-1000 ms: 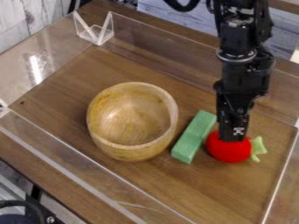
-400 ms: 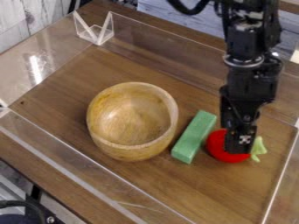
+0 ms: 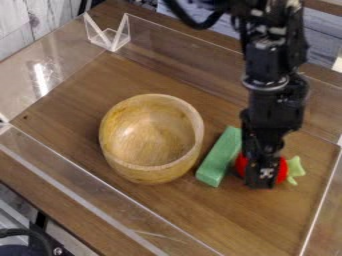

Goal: Move the red object to the right side of the table

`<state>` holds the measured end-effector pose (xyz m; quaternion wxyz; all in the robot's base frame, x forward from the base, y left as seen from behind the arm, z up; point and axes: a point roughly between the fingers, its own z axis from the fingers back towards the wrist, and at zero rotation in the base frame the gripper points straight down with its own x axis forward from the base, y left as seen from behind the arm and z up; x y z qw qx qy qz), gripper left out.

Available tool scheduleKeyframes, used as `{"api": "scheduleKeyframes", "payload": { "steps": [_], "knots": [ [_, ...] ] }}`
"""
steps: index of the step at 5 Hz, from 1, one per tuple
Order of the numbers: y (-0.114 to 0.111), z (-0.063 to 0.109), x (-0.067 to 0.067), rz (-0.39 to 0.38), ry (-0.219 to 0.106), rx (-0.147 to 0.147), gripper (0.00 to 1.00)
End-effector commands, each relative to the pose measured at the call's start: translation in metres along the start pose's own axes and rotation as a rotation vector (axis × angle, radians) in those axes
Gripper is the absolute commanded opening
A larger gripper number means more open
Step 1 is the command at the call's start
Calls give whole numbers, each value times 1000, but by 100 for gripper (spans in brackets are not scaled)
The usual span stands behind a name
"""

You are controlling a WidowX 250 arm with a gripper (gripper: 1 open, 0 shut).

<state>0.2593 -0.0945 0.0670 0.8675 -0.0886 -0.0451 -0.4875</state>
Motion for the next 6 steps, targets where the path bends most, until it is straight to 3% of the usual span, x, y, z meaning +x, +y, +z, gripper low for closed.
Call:
{"api": "scheduleKeyframes", "payload": {
  "steps": [1,2,3,4,6],
  "knots": [
    [3,12,-8,28,-31,38,100],
    [4,15,7,10,-18,39,100],
    [6,30,12,104,-18,62,100],
    [7,51,18,218,-11,104,100],
    [4,79,8,254,3,179,100]
  ]
}}
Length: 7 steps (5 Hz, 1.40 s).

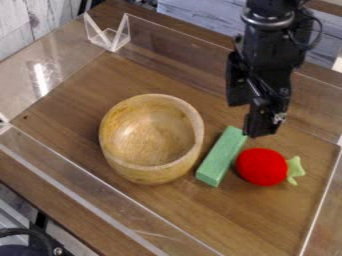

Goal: Move the red object to the right side of the table

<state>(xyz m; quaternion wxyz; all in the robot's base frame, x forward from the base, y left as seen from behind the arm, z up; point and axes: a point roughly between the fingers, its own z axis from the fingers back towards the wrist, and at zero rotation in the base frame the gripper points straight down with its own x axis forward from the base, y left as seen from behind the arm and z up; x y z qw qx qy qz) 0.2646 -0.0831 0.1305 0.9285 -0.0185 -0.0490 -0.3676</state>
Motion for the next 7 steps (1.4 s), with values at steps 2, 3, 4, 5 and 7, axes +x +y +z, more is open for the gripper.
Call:
{"api": "scheduleKeyframes", "payload": {
  "steps": [2,3,4,5,7],
  "knots": [
    [5,13,-18,130,-85,68,0],
    [8,10,-14,103,-105,78,100],
    [11,10,-11,69,-111,81,100],
    [10,14,-13,101,-124,83,100],
    [9,22,-22,226,-149,98,100]
  ]
}}
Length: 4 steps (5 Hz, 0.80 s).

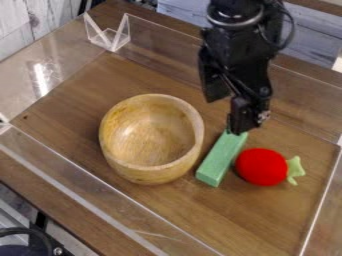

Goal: Move the red object to the right side of the table

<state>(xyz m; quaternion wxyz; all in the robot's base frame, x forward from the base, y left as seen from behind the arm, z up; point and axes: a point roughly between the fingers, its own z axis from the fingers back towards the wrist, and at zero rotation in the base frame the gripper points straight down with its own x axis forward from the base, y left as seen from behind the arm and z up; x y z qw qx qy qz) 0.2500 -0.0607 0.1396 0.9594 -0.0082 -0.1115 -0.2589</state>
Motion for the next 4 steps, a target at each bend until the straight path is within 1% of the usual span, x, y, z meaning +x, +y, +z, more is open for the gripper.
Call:
{"api": "scheduleKeyframes", "payload": {
  "steps": [1,2,3,4],
  "knots": [
    [3,13,1,85,-56,29,100],
    [4,15,-1,151,-68,36,100],
    [-4,5,5,111,-72,13,100],
    [-14,-7,12,63,-65,-18,100]
  ]
}}
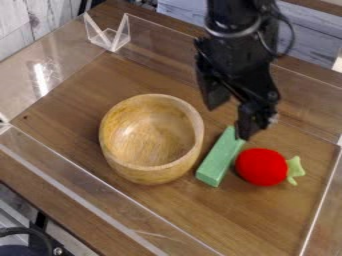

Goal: Move the red object to the right side of the table

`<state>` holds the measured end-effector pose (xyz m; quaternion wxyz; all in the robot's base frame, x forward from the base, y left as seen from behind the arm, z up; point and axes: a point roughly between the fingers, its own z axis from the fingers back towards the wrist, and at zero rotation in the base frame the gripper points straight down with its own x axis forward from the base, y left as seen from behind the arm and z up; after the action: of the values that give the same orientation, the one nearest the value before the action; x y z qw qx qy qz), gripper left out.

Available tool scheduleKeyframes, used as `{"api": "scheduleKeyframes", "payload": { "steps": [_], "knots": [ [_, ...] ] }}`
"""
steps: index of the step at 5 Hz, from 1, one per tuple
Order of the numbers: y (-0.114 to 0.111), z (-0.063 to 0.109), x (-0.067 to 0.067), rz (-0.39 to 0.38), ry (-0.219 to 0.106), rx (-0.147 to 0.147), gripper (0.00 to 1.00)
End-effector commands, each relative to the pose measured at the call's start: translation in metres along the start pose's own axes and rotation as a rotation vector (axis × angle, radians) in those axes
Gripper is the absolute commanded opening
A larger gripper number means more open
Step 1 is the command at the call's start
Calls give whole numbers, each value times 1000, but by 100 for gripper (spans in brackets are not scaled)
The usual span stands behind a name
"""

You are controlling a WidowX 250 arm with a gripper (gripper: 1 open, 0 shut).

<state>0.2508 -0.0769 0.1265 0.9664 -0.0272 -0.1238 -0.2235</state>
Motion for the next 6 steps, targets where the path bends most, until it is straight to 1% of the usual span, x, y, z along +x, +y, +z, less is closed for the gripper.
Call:
{"api": "scheduleKeyframes", "payload": {
  "steps": [1,2,4,5,6],
  "knots": [
    [-3,4,17,-4,-5,-5,100],
    [-2,2,26,-1,15,-8,100],
    [8,-20,19,15,42,-5,100],
    [19,-5,15,25,52,5,100],
    [10,-13,16,61,46,8,100]
  ]
}}
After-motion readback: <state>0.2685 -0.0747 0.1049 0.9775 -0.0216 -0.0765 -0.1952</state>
